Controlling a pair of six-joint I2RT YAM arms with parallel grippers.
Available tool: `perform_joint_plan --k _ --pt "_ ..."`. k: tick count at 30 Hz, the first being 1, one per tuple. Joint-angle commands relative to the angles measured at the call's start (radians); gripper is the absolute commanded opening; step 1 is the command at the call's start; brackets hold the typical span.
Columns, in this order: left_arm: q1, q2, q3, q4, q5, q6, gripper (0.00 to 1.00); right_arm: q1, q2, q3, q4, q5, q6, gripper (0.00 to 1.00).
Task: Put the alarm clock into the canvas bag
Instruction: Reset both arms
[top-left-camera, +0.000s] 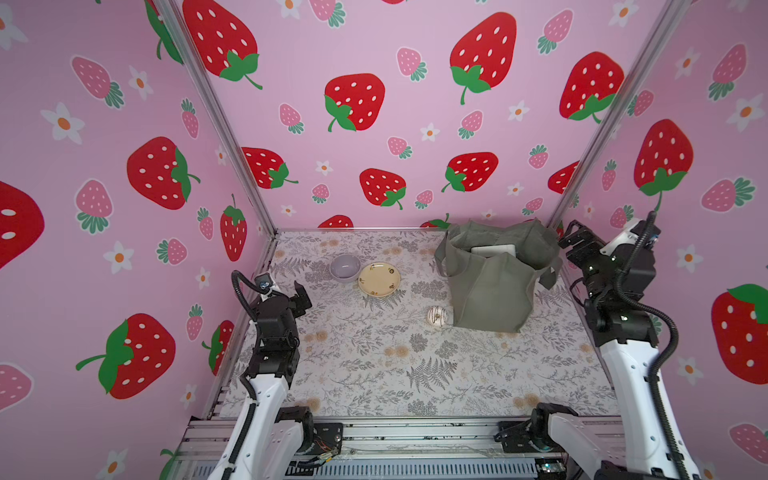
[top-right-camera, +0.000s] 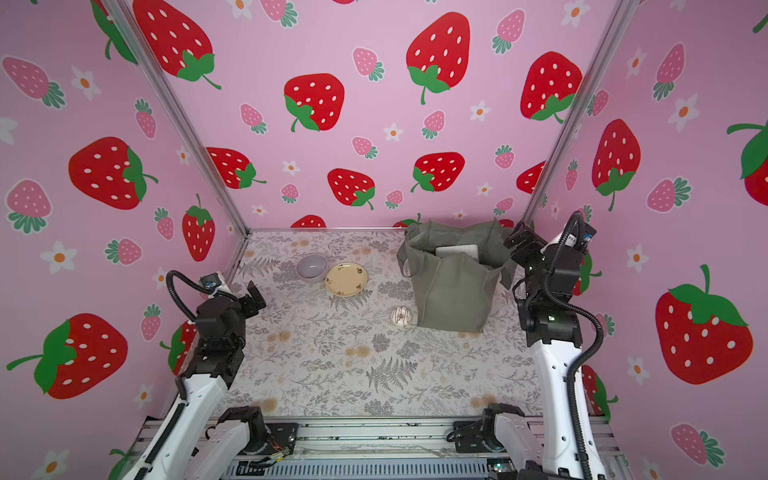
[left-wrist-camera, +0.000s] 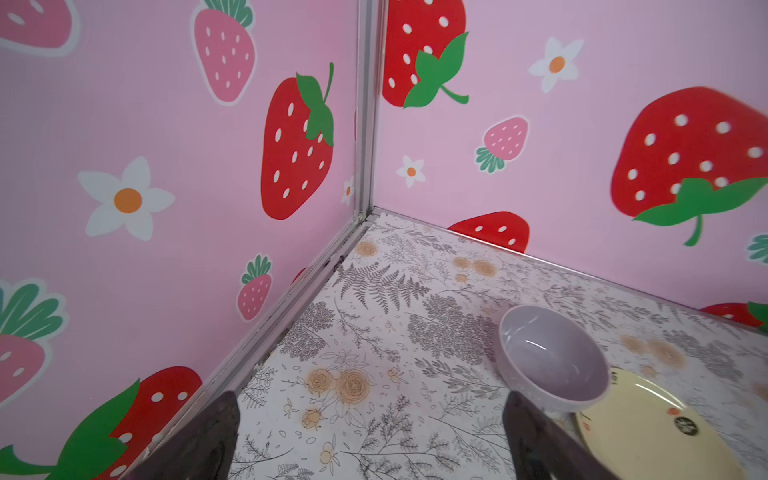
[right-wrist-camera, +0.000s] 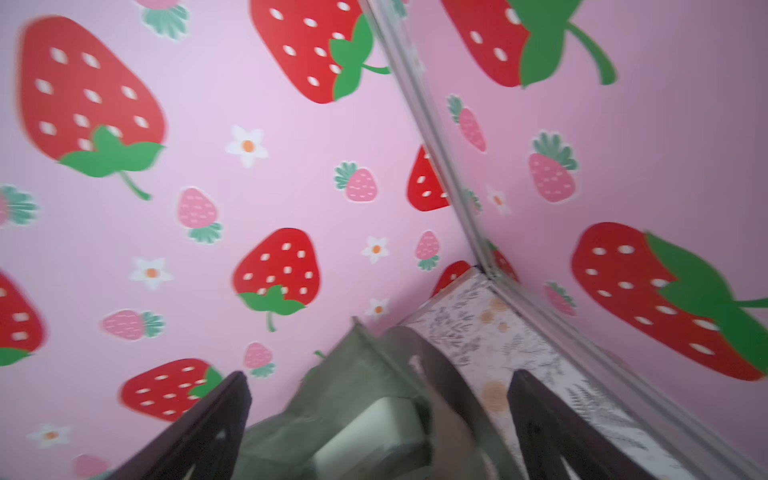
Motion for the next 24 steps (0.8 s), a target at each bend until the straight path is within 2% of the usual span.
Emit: perform_joint_plan --k 1,4,6,8,12,14,19,22,24 --pt "0.028 0.102 -0.053 0.132 -0.041 0.031 1.0 -0.094 -0.018 -0.168 0.106 0.051 -0.13 1.0" --pt "0.03 0.213 -0.092 0.171 -0.097 -0.042 1.0 -0.17 -0.079 -0.377 0.226 0.09 -0.108 1.0" --pt "0.028 0.251 -0.13 0.253 -0.056 -0.098 0.98 -0.173 -0.113 -0.501 0.328 0.099 -0.113 0.97" --pt "0.014 0.301 -0.179 0.4 0.01 -0.052 0.96 -0.17 -0.134 -0.609 0.416 0.069 -0.129 0.95" --pt "0.007 0.47 -0.174 0.578 0.092 0.046 0.99 -0.104 -0.151 -0.751 0.562 0.047 -0.256 0.95" --pt "0.0 0.496 -0.121 0.504 0.101 0.071 1.0 -0.051 -0.143 -0.81 0.647 0.039 -0.314 0.95" --pt "-0.04 0.472 -0.167 0.571 0.088 0.104 0.99 0.09 -0.026 -0.923 0.911 0.075 -0.391 1.0" --pt "-0.031 0.431 -0.209 0.599 0.122 0.059 0.99 0.132 0.102 -0.93 1.038 0.087 -0.431 1.0" --pt "-0.032 0.433 -0.251 0.708 0.167 0.001 1.0 0.14 0.201 -0.923 1.133 0.083 -0.449 1.0"
